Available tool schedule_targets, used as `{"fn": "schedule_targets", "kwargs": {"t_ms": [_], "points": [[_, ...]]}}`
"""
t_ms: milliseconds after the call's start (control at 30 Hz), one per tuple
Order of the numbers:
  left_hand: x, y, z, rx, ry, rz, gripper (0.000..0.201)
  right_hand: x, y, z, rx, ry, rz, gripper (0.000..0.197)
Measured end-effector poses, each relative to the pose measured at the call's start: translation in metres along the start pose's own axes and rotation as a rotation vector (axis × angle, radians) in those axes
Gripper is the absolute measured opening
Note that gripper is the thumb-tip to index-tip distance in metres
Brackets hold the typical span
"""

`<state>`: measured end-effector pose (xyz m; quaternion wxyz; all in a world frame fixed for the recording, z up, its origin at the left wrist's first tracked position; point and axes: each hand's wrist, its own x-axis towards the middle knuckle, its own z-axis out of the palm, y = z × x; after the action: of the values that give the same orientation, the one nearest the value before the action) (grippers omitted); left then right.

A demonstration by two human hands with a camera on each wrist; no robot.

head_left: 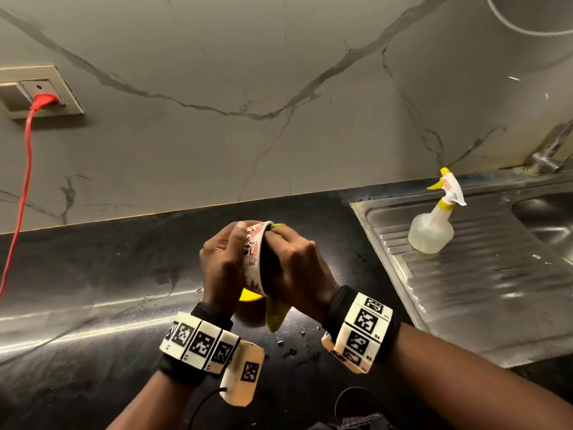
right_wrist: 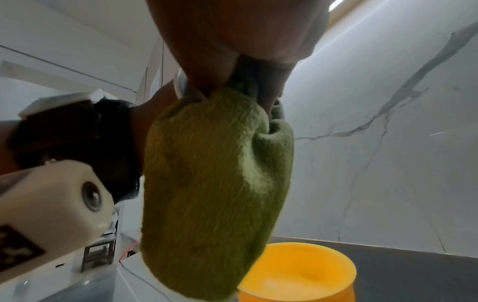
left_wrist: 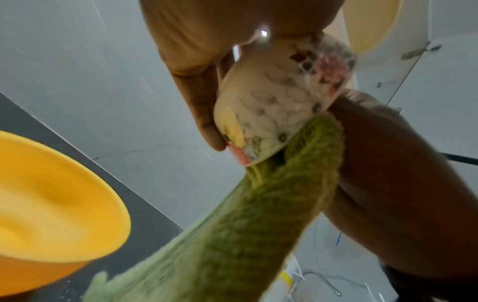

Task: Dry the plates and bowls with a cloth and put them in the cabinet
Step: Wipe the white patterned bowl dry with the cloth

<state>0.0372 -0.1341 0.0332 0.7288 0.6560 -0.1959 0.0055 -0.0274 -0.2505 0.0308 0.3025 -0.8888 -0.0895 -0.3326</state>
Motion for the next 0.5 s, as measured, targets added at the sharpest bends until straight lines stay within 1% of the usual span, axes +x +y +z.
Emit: {"fn": "schedule_targets", "kwargs": {"t_ms": [67, 167, 233, 300, 367, 400, 433, 500], "points": [[0.000, -0.003, -0.004, 0.067, 0.000, 0.065, 0.037, -0.003, -0.003, 0.007, 0.051, 0.008, 0.105, 0.038], [-0.001, -0.008, -0.008, 0.137, -0.014, 0.117, 0.037, -0.010, -0.009, 0.013, 0.200, 0.023, 0.267, 0.033], [-0.004, -0.011, -0.009, 0.153, -0.034, 0.140, 0.035, -0.018, -0.013, 0.014, 0.243, -0.005, 0.302, 0.032], [-0.006, -0.013, -0.010, 0.115, -0.044, 0.126, 0.033, -0.026, -0.016, 0.012, 0.302, -0.049, 0.307, 0.027], [-0.007, -0.012, -0.010, 0.061, -0.021, 0.086, 0.034, -0.026, -0.020, 0.006, 0.431, -0.094, 0.355, 0.021], [-0.006, -0.010, -0.009, 0.034, -0.005, 0.059, 0.035, -0.023, -0.022, 0.002, 0.521, -0.107, 0.390, 0.022], [-0.005, -0.007, -0.007, -0.007, 0.009, 0.032, 0.036, -0.018, -0.024, -0.002, 0.614, -0.107, 0.429, 0.025], [-0.002, 0.001, -0.002, -0.084, 0.012, 0.007, 0.038, -0.006, -0.023, -0.007, 0.743, -0.030, 0.502, 0.030]]}}
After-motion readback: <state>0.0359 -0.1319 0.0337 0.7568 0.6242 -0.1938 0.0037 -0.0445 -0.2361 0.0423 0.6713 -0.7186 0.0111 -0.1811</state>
